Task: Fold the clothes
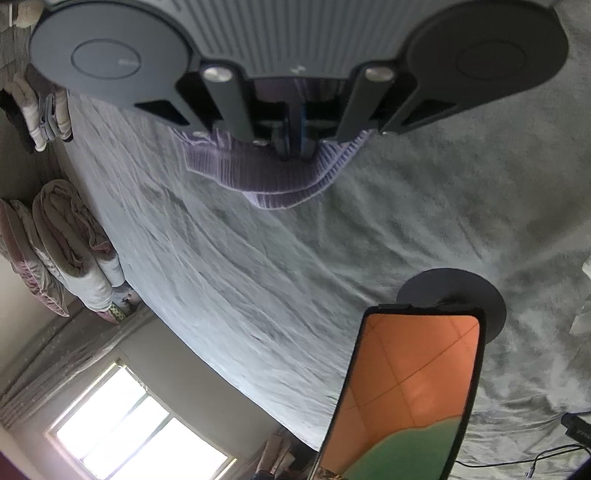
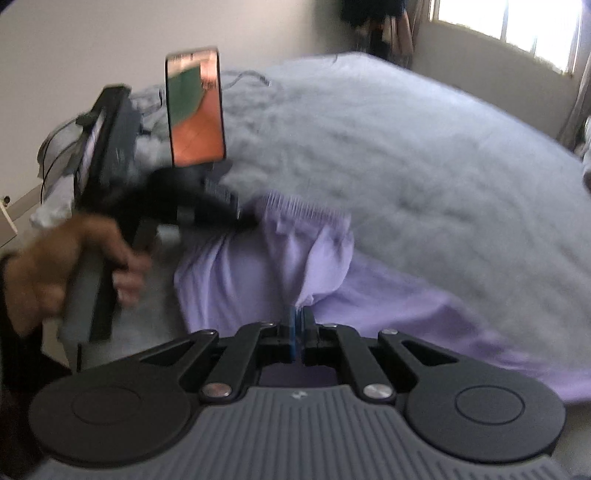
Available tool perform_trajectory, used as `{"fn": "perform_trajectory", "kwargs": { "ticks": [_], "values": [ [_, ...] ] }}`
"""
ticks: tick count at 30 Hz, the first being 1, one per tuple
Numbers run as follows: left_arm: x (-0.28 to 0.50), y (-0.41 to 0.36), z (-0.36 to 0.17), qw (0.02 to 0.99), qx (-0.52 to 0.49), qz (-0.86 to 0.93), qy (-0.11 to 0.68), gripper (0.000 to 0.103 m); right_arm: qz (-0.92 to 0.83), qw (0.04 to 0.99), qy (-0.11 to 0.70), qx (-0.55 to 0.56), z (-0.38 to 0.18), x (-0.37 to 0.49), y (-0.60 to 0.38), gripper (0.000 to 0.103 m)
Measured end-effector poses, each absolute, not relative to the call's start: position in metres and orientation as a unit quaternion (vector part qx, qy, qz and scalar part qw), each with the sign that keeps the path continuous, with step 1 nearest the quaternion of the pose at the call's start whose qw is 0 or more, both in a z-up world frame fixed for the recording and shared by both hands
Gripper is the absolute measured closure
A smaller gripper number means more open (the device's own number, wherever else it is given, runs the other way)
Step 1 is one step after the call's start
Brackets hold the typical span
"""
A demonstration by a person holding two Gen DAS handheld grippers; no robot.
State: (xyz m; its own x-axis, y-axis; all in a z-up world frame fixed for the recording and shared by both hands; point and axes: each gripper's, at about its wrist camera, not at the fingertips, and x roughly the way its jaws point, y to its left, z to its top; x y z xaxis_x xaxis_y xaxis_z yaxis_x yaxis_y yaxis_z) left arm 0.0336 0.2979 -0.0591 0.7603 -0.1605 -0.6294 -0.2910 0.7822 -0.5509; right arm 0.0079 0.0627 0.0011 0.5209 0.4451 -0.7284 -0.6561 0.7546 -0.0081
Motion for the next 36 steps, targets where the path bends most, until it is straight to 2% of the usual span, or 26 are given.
{"fn": "perform_trajectory", "kwargs": {
  "ticks": [3,6,9,12,15,20,22,27,36],
  "values": [
    [0.031,0.297,-0.056,0.881,-0.324,0.027,0.344,0.093,0.315,0.853,0.398,-0.125,-0.026,0.011,0.063,0.1],
    [0.029,0.296,-0.054,0.882,-0.32,0.018,0.344,0.083,0.306,0.851,0.416,-0.096,-0.049,0.017,0.061,0.099],
    [0.026,0.294,-0.051,0.884,-0.316,0.008,0.344,0.069,0.303,0.847,0.429,-0.08,-0.045,0.022,0.062,0.096],
    [0.024,0.291,-0.045,0.888,-0.306,0.001,0.344,0.066,0.319,0.834,0.444,-0.076,-0.035,0.029,0.063,0.085],
    [0.013,0.294,-0.04,0.893,-0.293,-0.008,0.341,0.066,0.337,0.825,0.453,-0.04,-0.025,0.038,0.057,0.053],
    [0.003,0.311,-0.043,0.887,-0.311,-0.02,0.341,0.069,0.355,0.829,0.431,0.015,-0.012,0.052,0.047,0.053],
    [0.001,0.317,-0.045,0.883,-0.322,-0.021,0.342,0.077,0.345,0.834,0.43,0.033,-0.015,0.064,0.045,0.053],
    [0.002,0.326,-0.048,0.878,-0.337,-0.027,0.34,0.084,0.319,0.824,0.454,0.116,-0.039,0.096,0.035,0.053],
    [0.01,0.34,-0.057,0.866,-0.36,-0.016,0.347,0.086,0.337,0.78,0.451,0.274,-0.06,0.132,0.02,0.053]
  ]
}}
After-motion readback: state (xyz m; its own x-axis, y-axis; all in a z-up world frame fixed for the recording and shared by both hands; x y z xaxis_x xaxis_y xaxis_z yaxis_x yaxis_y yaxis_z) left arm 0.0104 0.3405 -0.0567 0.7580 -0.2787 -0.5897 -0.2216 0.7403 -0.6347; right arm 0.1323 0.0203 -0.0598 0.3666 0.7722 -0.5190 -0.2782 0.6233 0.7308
